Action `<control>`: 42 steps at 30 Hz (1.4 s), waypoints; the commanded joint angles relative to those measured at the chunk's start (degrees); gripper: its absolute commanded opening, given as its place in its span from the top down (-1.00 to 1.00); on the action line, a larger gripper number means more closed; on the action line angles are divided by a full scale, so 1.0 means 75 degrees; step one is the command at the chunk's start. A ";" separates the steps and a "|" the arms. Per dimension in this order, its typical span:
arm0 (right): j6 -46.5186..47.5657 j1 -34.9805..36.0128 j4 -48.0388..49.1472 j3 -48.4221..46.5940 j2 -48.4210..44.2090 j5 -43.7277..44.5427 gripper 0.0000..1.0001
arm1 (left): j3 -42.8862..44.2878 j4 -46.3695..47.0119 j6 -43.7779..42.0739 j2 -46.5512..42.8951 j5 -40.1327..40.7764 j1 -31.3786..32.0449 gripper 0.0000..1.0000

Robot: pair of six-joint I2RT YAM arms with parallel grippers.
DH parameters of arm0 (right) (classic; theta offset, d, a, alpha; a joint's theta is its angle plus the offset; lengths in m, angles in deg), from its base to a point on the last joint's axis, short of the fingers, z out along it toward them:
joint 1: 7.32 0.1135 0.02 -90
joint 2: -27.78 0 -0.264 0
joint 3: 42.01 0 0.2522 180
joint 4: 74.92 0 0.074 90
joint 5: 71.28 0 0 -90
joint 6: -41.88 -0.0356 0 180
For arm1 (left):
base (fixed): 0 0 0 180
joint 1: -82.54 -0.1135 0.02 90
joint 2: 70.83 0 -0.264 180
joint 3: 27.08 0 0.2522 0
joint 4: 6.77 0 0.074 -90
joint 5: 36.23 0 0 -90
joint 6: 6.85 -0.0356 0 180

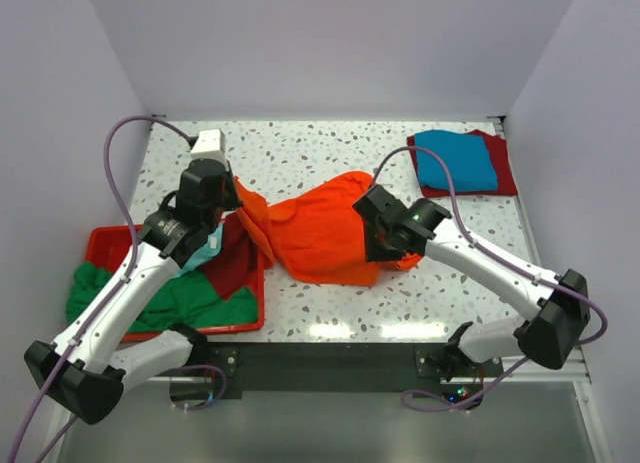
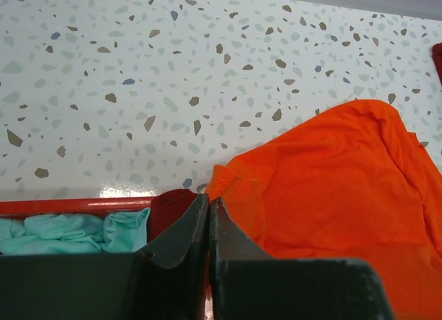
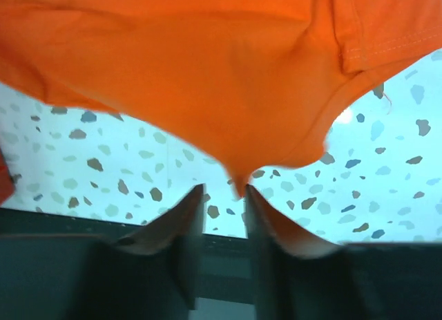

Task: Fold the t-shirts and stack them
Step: Flatten the tshirt out

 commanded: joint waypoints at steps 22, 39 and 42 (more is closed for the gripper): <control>-0.0043 -0.0094 0.2181 0.3029 0.0295 -0.0824 0.37 | -0.0130 0.0121 -0.0345 -0.0141 0.0235 -0.0052 1.00; 0.0731 -0.0129 0.3026 0.0511 0.2581 -0.1328 0.38 | -0.0236 0.0156 -0.0380 -0.0082 0.0282 -0.0052 1.00; 0.0860 -0.0153 0.2815 0.0147 0.2651 -0.1199 0.32 | -0.0283 0.0133 -0.0392 -0.0105 0.0399 -0.0052 1.00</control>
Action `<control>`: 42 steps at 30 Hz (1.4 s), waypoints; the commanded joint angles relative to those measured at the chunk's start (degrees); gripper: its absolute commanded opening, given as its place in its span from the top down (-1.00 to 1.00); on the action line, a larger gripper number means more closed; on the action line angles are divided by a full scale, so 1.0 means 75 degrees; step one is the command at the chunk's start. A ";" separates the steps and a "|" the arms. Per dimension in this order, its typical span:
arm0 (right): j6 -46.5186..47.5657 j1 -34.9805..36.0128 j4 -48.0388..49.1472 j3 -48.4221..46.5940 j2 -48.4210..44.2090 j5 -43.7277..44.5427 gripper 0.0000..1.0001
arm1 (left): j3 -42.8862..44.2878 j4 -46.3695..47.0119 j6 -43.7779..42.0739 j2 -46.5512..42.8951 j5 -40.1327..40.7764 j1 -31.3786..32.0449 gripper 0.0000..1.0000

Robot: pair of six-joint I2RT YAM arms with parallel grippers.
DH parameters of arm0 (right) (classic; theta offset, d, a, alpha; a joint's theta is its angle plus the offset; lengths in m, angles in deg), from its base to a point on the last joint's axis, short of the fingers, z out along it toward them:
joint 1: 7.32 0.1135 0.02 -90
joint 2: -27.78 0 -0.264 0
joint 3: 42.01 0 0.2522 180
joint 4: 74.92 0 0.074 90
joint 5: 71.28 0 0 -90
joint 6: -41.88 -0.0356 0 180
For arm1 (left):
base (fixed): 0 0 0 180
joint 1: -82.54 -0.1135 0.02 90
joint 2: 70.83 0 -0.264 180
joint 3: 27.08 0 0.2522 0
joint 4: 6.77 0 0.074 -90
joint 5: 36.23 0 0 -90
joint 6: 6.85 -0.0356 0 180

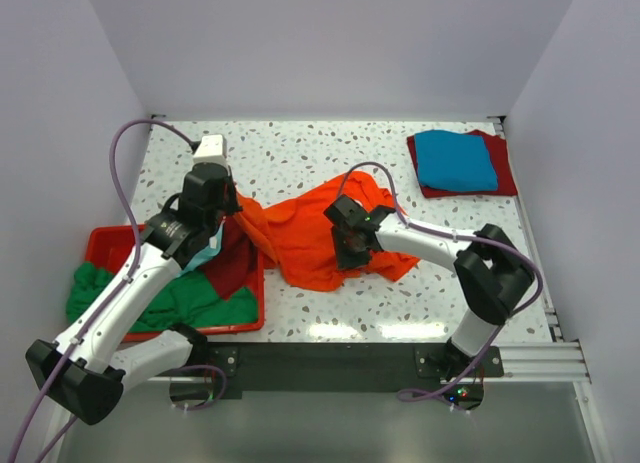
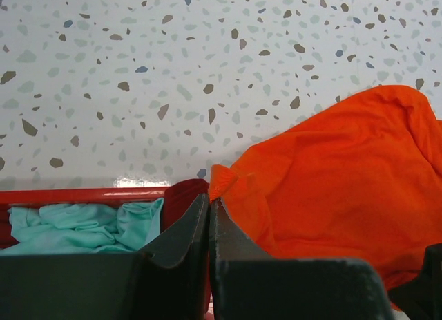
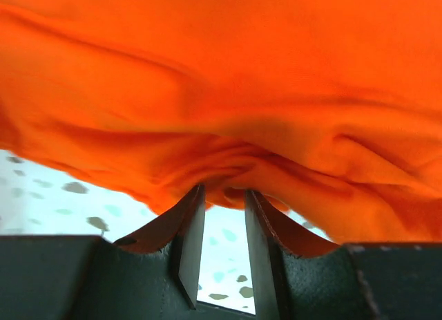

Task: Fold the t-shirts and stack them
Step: Flatten the tshirt out

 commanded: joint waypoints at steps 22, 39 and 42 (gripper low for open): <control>-0.0312 -0.0247 -0.0104 0.1861 -0.2084 0.0324 0.17 | 0.0088 0.0340 -0.0340 0.0295 0.0017 -0.0052 1.00; -0.0089 -0.0551 0.1221 0.1861 -0.1029 -0.0226 0.24 | 0.0076 0.0152 -0.0352 0.0178 0.0227 -0.0052 1.00; -0.0042 -0.0575 0.1304 0.1849 -0.0970 -0.0332 0.30 | 0.0088 0.0153 -0.0352 0.0213 0.0227 -0.0052 1.00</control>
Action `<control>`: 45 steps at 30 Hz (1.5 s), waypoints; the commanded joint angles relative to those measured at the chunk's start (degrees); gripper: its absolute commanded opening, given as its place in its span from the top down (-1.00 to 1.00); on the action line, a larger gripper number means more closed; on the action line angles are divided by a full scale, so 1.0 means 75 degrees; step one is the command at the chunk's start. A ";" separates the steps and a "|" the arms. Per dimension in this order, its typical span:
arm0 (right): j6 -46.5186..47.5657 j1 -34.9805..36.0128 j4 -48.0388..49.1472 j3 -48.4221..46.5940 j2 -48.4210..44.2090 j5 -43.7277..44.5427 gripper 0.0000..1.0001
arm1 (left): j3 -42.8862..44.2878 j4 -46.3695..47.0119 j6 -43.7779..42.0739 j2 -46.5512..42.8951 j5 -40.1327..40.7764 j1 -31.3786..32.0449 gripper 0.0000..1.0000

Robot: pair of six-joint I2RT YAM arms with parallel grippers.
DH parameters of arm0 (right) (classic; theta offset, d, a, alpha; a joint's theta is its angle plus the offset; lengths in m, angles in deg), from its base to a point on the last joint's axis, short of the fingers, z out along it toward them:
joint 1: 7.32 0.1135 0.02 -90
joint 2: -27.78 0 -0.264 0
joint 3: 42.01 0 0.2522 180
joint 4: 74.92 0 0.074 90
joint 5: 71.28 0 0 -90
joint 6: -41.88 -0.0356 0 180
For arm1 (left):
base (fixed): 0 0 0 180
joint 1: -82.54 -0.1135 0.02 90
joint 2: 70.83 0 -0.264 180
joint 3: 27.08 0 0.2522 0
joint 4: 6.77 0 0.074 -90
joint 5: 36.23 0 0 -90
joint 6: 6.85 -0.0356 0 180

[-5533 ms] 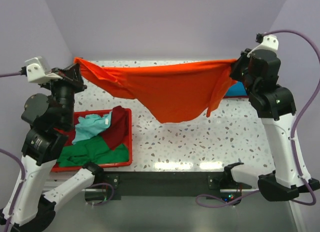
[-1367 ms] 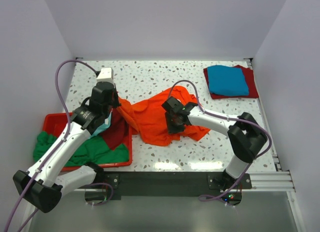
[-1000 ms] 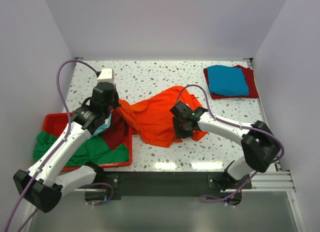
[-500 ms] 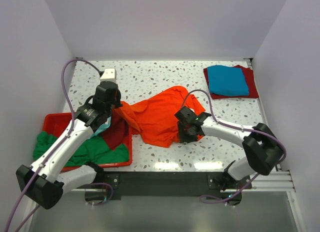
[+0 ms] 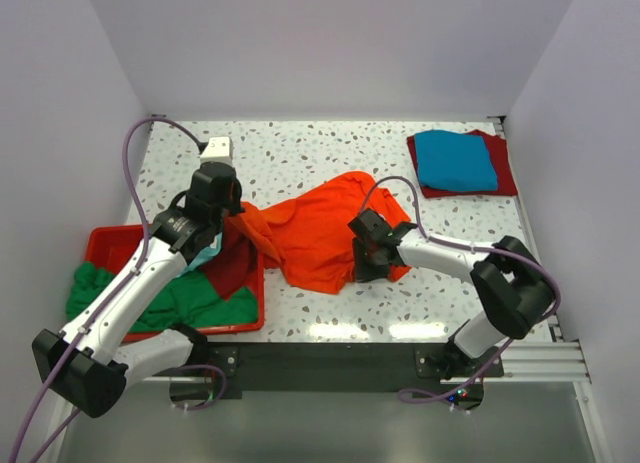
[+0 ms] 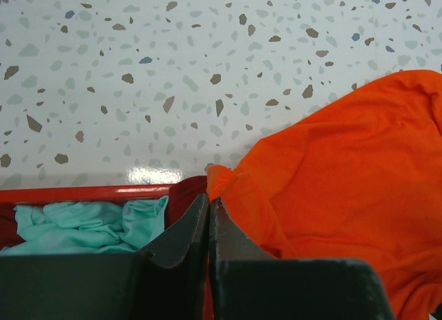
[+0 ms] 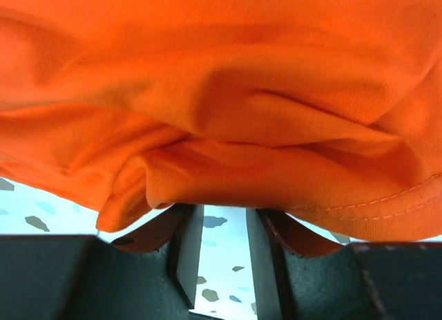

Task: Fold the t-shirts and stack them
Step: Flatten the tshirt out

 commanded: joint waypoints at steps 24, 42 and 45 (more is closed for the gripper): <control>0.0492 -0.0902 -0.3376 -0.1104 -0.2381 0.0062 1.00 | -0.0012 0.0407 -0.0294 0.0127 0.0178 -0.0052 1.00; 0.2075 -0.4301 -0.4246 -0.7125 -0.0982 0.0344 1.00 | 0.4198 0.1650 -0.1443 0.2950 -0.0056 -0.0357 1.00; 0.2099 -0.4395 -0.4445 -0.8964 -0.0395 0.0425 1.00 | 0.6003 0.1661 -0.1384 0.3501 -0.0115 -0.0392 1.00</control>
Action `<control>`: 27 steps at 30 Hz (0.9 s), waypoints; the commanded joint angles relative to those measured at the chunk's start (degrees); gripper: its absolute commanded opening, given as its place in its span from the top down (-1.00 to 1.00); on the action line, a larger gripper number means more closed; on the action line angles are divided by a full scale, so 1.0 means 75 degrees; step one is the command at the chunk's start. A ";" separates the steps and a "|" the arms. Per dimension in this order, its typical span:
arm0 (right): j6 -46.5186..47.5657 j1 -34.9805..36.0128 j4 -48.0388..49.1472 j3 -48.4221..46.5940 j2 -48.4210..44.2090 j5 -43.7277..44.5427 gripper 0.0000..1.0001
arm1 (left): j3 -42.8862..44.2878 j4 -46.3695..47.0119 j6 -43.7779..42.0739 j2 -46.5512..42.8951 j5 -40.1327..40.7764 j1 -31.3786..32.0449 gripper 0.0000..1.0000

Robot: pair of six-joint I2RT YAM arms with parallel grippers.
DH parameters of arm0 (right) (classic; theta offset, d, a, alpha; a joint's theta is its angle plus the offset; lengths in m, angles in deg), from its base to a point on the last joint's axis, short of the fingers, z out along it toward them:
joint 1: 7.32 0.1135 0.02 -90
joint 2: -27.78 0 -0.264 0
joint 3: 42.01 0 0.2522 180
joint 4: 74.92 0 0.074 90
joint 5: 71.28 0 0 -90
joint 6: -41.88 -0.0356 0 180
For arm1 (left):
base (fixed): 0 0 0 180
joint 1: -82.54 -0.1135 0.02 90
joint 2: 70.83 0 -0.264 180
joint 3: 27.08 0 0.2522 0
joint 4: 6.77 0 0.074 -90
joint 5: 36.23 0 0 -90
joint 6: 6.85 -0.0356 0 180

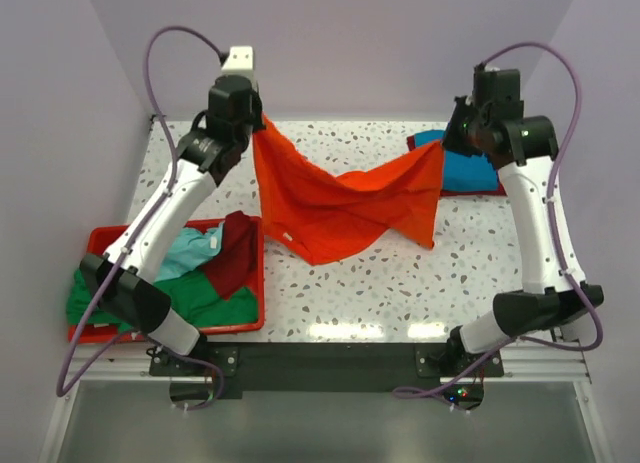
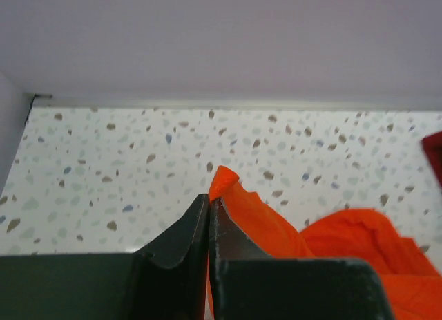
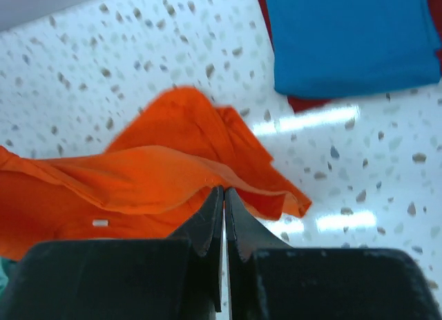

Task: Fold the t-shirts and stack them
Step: Flatten the tshirt out

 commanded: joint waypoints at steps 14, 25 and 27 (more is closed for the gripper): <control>0.0951 -0.0152 0.2338 -0.3504 -0.1594 0.1376 1.00 | 0.2548 0.3496 -0.0930 -0.1852 -0.1737 -0.0092 1.00; 0.1491 -0.0141 0.2772 -0.3435 -0.2218 0.2174 1.00 | 0.2418 0.3922 -0.1072 -0.2127 -0.2652 -0.0092 1.00; 0.1467 -0.0141 0.2831 -0.2968 -0.2160 0.2268 1.00 | 0.2558 0.3852 -0.0954 -0.1834 -0.2898 -0.0092 1.00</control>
